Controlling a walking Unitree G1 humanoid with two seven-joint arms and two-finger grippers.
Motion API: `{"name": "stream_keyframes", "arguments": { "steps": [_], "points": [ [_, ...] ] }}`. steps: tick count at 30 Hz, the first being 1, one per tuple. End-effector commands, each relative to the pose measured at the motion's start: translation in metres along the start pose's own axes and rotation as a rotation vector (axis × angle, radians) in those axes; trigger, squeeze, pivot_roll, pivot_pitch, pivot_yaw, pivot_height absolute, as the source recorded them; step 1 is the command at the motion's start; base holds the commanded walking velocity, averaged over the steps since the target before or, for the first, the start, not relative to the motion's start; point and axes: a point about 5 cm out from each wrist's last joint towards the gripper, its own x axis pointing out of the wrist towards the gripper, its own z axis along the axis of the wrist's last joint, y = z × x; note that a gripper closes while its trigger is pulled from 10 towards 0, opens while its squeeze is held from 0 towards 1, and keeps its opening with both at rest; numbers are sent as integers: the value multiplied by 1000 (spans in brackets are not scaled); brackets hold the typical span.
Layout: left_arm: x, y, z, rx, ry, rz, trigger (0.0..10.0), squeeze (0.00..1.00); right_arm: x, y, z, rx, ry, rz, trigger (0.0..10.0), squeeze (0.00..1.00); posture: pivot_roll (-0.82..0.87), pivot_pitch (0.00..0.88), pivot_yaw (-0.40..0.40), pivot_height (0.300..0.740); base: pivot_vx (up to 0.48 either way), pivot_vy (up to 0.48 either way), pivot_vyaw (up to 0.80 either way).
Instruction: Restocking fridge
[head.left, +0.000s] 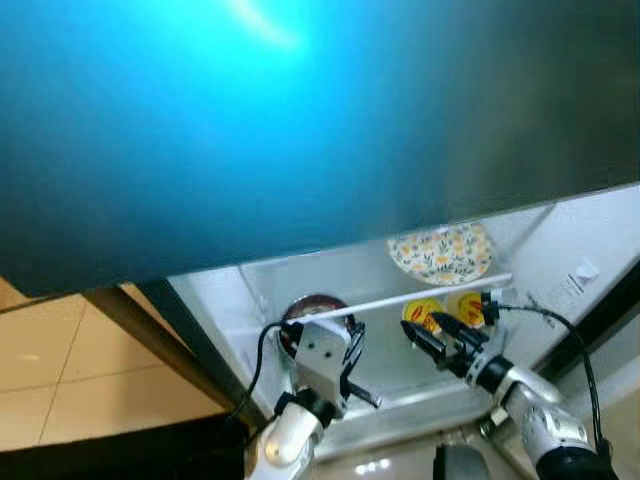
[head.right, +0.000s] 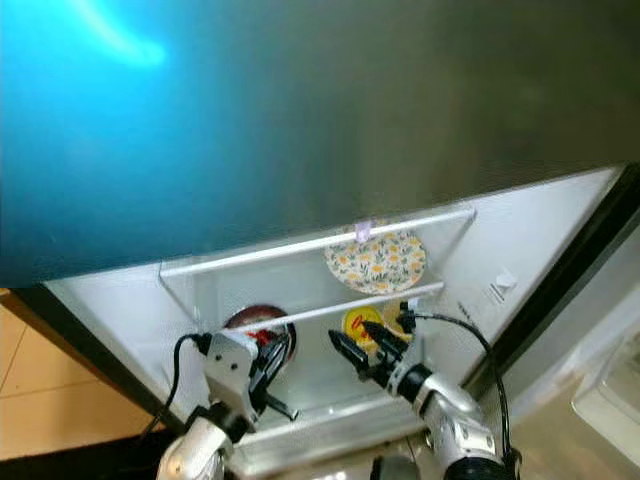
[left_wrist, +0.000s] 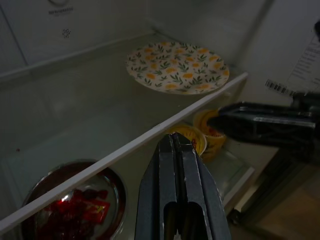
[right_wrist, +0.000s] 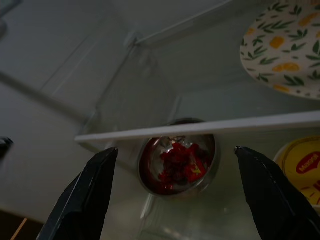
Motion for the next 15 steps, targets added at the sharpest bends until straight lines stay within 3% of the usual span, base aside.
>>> {"name": "stream_keyframes", "arguments": {
  "steps": [1,11,15],
  "points": [
    [4,-5,0,-17,-9,-10,10000,0,-4,-2,-5,18,1,-17,10000,0,-36,122,57,628,-341,0,0],
    [3,-9,-1,0,-4,-47,10000,0,-3,-2,-4,23,-9,-11,10000,0,-36,122,57,628,0,0,0],
    [3,-14,-2,15,2,-74,10000,0,-4,-2,-1,40,-30,15,10000,0,-37,121,55,648,0,0,0]
  ]
}}
